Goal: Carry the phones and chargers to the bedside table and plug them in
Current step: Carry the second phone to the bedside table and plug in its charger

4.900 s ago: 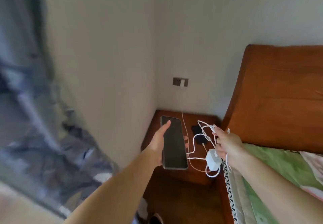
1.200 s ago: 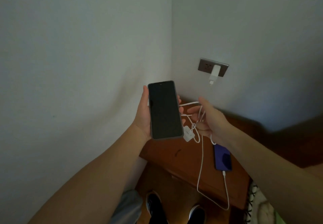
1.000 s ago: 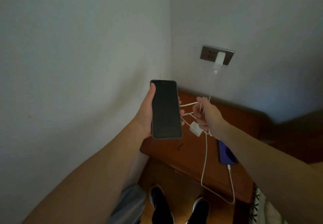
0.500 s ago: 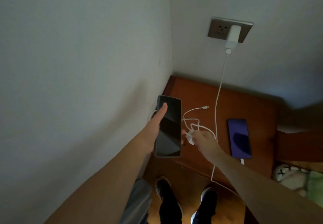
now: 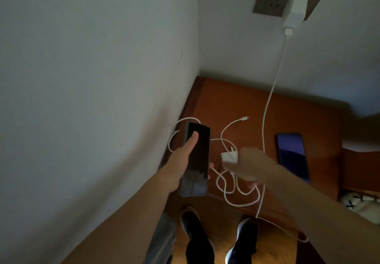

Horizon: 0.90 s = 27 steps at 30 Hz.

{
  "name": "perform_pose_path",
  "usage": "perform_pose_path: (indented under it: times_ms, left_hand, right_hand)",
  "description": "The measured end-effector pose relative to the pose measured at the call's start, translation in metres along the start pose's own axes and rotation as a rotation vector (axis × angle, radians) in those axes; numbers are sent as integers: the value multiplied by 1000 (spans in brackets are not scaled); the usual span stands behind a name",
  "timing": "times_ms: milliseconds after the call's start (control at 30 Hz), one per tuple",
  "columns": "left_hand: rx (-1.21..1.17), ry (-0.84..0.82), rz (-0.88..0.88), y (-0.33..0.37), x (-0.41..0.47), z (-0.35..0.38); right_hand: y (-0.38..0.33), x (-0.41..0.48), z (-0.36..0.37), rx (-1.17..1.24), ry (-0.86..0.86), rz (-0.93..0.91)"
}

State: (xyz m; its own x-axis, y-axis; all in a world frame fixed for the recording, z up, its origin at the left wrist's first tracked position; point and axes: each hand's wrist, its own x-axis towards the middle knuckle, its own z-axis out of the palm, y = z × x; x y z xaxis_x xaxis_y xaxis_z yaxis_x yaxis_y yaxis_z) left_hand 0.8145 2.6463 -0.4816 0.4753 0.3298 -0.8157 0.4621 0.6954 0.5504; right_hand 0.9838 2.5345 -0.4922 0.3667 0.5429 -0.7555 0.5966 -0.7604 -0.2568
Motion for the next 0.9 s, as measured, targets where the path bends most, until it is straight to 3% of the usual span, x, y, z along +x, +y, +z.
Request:
perform_pose_path:
  times_ms: [67, 133, 300, 433, 500, 633, 767, 900]
  left_hand:
    - [-27, 12, -13, -1, 15, -2]
    - [-43, 0, -18, -6, 29, -4]
    - [-70, -32, -29, -18, 56, -13]
    - [-122, -53, -29, -26, 64, -15]
    - [-135, -78, -54, -27, 62, -14]
    - [-128, -61, -90, -19, 56, -7]
    - [-146, 5, -68, -1, 43, -1]
    - [-478, -72, 38, 23, 25, 11]
  right_hand:
    - [-9, 40, -14, 44, 227, -31]
    - [-17, 79, -18, 231, 335, 10]
    - [-17, 149, 4, 330, 331, 182]
    - [-18, 162, 5, 371, 405, 211]
    - [-21, 148, 3, 444, 459, 142]
    - [-29, 78, -2, 887, 555, -135]
    - [-27, 3, -15, 851, 605, -331]
    - [-25, -53, -23, 910, 480, -470]
